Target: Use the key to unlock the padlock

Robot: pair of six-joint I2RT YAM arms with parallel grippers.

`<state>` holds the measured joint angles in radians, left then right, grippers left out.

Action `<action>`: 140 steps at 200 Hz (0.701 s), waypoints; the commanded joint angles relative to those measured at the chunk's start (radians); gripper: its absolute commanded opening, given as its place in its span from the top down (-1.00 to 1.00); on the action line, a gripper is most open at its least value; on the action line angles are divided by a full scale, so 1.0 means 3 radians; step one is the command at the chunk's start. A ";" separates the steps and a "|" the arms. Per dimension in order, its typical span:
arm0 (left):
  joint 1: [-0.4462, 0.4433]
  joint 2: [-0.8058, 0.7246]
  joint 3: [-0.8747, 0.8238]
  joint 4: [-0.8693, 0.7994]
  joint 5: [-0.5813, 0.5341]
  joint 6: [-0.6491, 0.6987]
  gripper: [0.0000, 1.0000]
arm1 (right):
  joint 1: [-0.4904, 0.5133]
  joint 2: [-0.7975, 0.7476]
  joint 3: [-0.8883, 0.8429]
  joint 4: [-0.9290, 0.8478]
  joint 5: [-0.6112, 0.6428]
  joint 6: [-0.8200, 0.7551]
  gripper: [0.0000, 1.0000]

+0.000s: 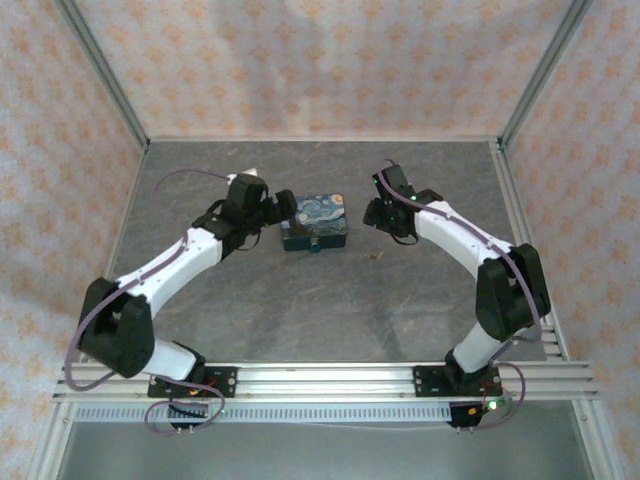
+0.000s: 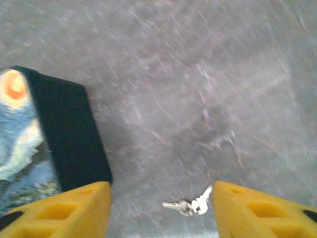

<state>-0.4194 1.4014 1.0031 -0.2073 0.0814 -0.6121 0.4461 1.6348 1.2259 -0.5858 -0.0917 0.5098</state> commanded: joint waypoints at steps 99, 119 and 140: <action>-0.1215 -0.0620 -0.0768 -0.0574 -0.0898 -0.0282 -0.85 | 0.0144 0.0677 0.0083 -0.0463 -0.0032 0.0804 0.21; -0.1287 -0.0585 -0.0794 -0.0536 -0.0916 -0.0339 -0.85 | 0.0149 0.0726 0.0085 -0.0398 -0.0014 0.0861 0.19; -0.1389 -0.0514 -0.0743 -0.0598 -0.1027 -0.0335 -0.85 | 0.0152 0.0760 0.0070 -0.0336 -0.0031 0.0920 0.18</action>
<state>-0.8085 1.2247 0.7769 -0.3561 -0.1432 -0.6891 0.4835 1.8469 1.2240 -0.7025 -0.1047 0.7448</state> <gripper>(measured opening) 0.926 0.406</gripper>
